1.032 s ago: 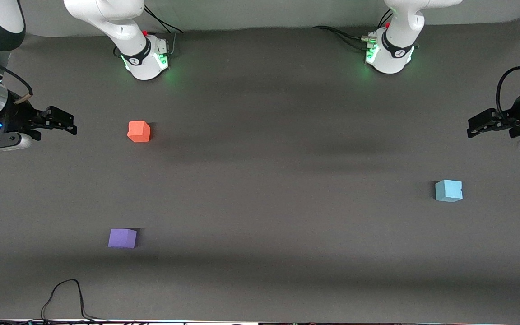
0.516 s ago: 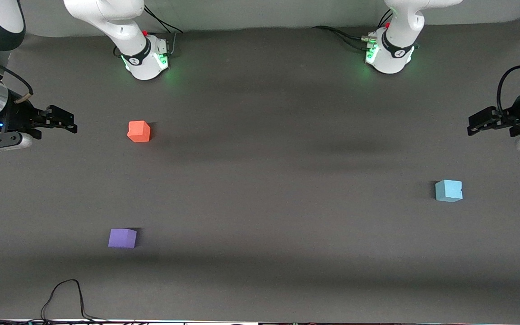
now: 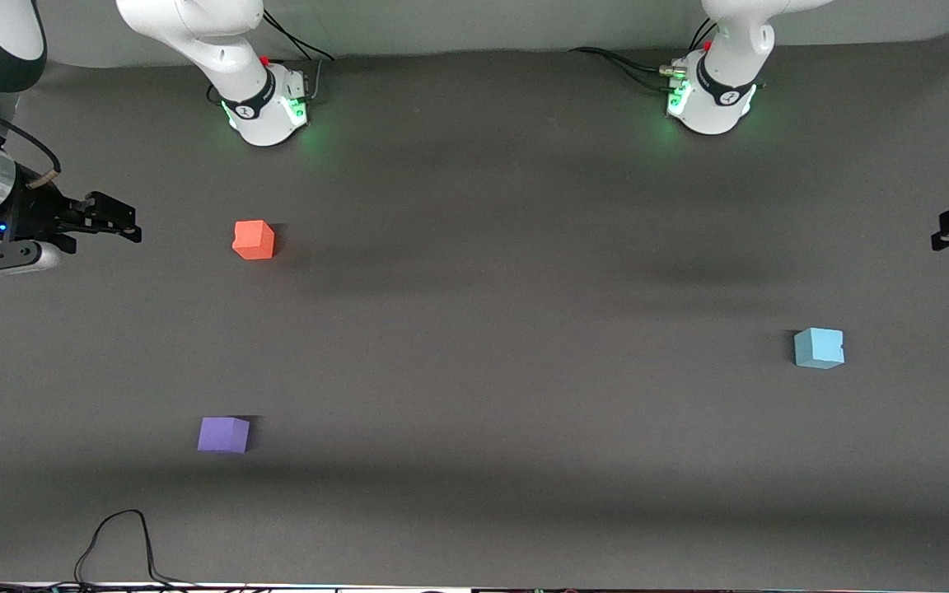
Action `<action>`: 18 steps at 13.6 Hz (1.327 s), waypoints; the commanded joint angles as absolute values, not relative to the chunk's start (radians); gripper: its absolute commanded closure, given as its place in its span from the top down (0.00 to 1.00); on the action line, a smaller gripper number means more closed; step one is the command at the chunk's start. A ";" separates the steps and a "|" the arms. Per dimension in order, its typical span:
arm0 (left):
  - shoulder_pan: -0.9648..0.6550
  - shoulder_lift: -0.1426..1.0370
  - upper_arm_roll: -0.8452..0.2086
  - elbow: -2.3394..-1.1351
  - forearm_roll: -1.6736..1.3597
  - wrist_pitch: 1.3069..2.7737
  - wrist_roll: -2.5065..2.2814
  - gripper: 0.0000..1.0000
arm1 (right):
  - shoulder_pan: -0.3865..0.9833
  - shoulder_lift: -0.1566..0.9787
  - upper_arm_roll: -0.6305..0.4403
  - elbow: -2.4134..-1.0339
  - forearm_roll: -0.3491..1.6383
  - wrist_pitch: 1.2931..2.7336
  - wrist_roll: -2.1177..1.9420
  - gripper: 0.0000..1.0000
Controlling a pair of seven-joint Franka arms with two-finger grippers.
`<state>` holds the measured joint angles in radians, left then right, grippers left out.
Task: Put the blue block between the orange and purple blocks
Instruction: 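Lower the left gripper over the light blue cube, then close the left gripper on the light blue cube and lift it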
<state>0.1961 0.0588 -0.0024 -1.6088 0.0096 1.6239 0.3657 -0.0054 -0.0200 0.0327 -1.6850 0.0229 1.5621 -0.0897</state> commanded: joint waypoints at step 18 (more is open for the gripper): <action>0.216 0.342 -0.011 -2.168 0.038 2.623 0.417 1.00 | 0.002 -0.014 0.031 -1.674 0.026 1.543 -0.091 1.00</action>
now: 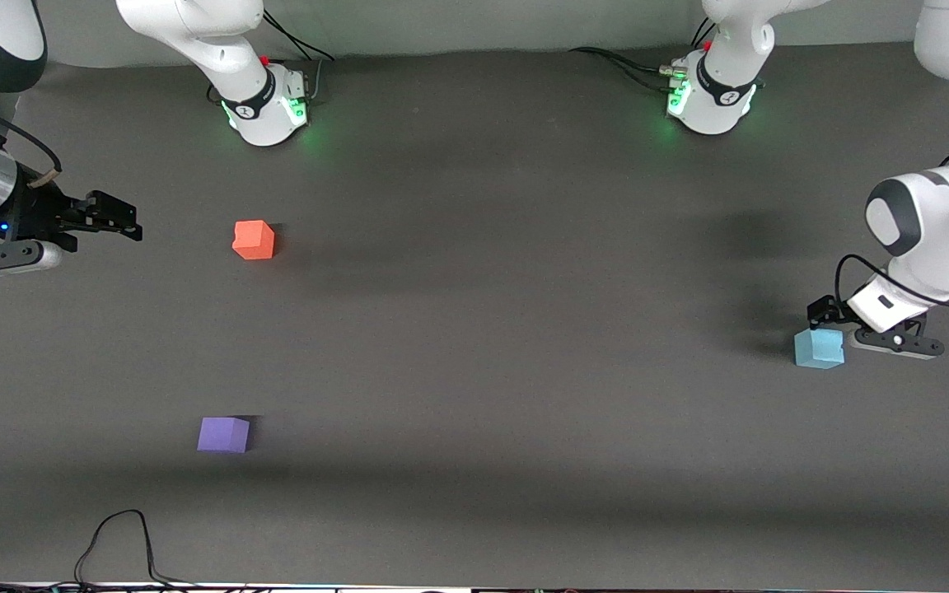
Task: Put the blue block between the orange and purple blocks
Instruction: 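Close the left gripper on the light blue cube and lift it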
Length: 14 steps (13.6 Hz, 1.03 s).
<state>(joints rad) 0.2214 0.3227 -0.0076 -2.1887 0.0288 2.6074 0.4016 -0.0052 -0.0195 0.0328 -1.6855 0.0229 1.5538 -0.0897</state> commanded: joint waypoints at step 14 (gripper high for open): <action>0.215 0.457 -0.012 -2.088 0.037 2.626 0.417 0.30 | 0.002 -0.012 0.031 -1.674 0.026 1.545 -0.091 1.00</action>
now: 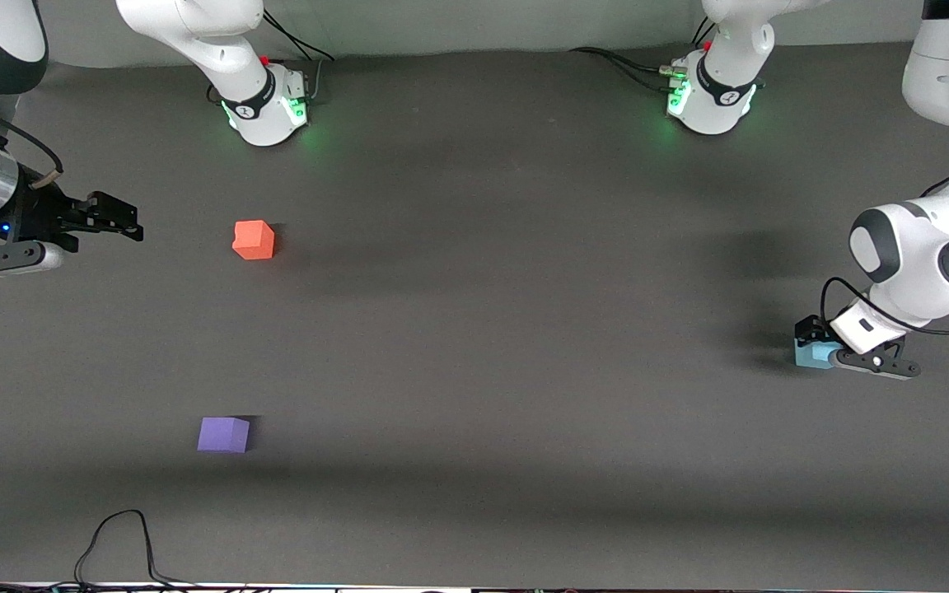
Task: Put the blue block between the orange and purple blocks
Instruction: 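Close the left gripper on the light blue cube and lift it, then carry the blue cube with the left gripper toward the table middle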
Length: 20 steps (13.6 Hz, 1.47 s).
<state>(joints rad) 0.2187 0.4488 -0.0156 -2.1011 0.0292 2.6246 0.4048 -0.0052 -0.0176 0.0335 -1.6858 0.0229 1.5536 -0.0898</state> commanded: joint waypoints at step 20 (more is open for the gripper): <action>-0.567 0.418 -0.028 -1.551 0.021 1.903 -0.735 0.29 | 0.002 -0.011 0.031 -1.675 0.026 1.545 -0.091 1.00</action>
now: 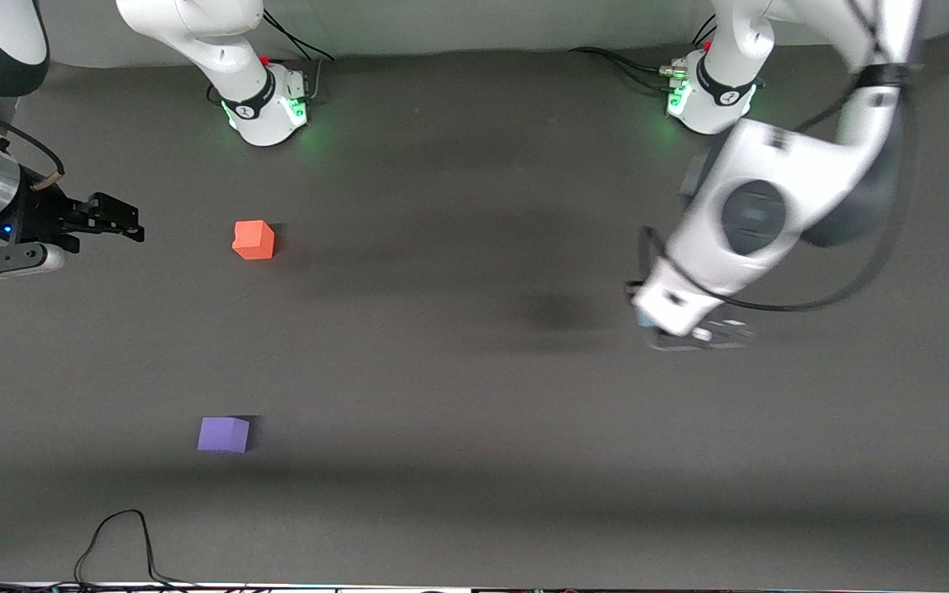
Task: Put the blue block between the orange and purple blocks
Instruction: 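Carry the blue cube with the left gripper toward the table middle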
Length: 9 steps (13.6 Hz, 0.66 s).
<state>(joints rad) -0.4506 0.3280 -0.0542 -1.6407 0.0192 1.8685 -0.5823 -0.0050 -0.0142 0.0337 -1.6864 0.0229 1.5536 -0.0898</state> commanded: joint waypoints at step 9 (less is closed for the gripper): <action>-0.851 0.820 -0.025 -1.238 0.057 2.083 -1.037 0.28 | 0.002 -0.009 0.029 -1.677 0.026 1.545 -0.091 1.00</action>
<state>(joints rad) -0.8284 0.7544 -0.0448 -1.3175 0.0359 2.0928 -1.0157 -0.0050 -0.0139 0.0337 -1.6868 0.0229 1.5534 -0.0898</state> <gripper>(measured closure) 0.498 0.000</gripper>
